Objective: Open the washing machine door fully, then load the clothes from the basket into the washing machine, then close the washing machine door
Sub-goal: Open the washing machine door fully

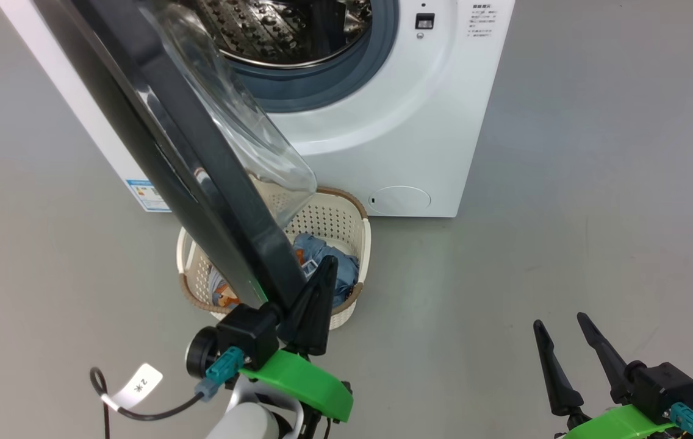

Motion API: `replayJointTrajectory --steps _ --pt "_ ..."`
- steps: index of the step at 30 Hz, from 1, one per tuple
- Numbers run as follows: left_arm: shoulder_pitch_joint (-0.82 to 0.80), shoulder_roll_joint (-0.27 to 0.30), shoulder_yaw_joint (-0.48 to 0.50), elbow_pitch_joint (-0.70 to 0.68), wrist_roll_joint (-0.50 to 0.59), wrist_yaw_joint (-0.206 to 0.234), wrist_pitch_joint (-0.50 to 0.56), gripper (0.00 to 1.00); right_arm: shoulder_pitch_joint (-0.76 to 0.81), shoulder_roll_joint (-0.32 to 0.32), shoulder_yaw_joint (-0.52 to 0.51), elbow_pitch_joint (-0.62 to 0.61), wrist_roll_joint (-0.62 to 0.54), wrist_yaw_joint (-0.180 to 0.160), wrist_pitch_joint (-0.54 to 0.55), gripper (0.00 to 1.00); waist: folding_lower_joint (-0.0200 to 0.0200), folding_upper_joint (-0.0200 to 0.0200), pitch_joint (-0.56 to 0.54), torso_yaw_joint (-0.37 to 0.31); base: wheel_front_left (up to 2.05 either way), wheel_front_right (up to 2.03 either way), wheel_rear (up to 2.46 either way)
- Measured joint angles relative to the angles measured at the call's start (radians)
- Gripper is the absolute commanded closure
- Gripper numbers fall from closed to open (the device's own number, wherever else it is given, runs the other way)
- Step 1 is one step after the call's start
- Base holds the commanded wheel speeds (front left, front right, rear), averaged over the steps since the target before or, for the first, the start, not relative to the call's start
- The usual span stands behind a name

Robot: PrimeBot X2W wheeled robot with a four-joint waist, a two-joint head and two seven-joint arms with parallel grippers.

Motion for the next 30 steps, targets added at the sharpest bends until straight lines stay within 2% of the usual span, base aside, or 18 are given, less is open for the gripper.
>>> replayJointTrajectory --steps 16,30 --pt "0.059 0.03 0.002 -0.022 0.001 0.003 0.0 1.0 0.001 -0.001 0.004 0.009 0.018 0.0 0.0 0.0 0.0 0.0 -0.015 0.022 0.0 0.0 0.0" --pt "0.103 0.061 0.007 -0.09 -0.001 0.036 0.019 1.0 0.003 -0.003 0.003 0.009 0.018 0.0 0.0 0.0 0.0 0.0 -0.023 0.054 0.0 0.0 0.0"
